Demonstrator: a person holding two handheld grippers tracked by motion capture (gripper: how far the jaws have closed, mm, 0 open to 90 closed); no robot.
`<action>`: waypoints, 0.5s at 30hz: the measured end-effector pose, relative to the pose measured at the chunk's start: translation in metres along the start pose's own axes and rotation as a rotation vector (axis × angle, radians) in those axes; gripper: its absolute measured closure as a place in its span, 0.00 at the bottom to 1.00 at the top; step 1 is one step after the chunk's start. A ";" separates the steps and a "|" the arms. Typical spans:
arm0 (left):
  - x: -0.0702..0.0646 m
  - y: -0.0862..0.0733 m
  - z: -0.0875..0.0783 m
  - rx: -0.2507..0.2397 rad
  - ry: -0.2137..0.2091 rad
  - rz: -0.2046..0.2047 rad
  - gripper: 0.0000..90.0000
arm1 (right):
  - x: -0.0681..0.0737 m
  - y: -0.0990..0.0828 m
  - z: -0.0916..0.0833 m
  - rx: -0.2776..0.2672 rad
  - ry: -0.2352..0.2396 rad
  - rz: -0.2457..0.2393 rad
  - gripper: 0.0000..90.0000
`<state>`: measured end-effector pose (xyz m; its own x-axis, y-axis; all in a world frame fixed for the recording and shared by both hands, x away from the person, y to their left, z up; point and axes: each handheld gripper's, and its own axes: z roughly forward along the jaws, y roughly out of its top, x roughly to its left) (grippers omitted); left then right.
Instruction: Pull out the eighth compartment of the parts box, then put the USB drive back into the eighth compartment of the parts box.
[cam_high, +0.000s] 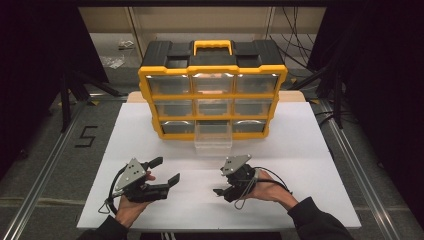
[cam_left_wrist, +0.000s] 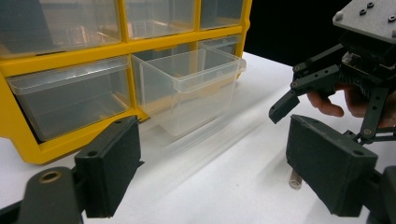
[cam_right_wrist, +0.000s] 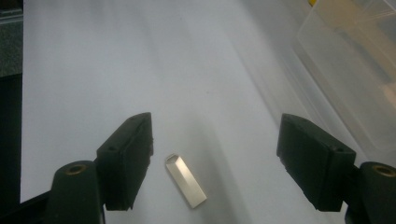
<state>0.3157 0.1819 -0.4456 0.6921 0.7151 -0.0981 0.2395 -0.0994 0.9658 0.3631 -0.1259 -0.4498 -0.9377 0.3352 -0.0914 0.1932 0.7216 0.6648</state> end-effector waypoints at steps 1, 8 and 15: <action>0.000 0.000 0.000 0.001 -0.001 0.000 0.19 | 0.000 0.000 0.000 0.004 0.001 -0.002 0.31; 0.000 0.000 0.001 0.003 0.001 0.002 0.19 | 0.000 -0.002 0.003 0.039 0.014 -0.014 0.34; -0.001 0.000 0.000 0.001 0.002 0.008 0.19 | 0.002 -0.005 0.009 0.097 0.043 -0.028 0.38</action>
<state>0.3151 0.1817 -0.4456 0.6929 0.7154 -0.0903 0.2352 -0.1058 0.9662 0.3628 -0.1230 -0.4597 -0.9543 0.2893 -0.0751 0.1920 0.7860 0.5876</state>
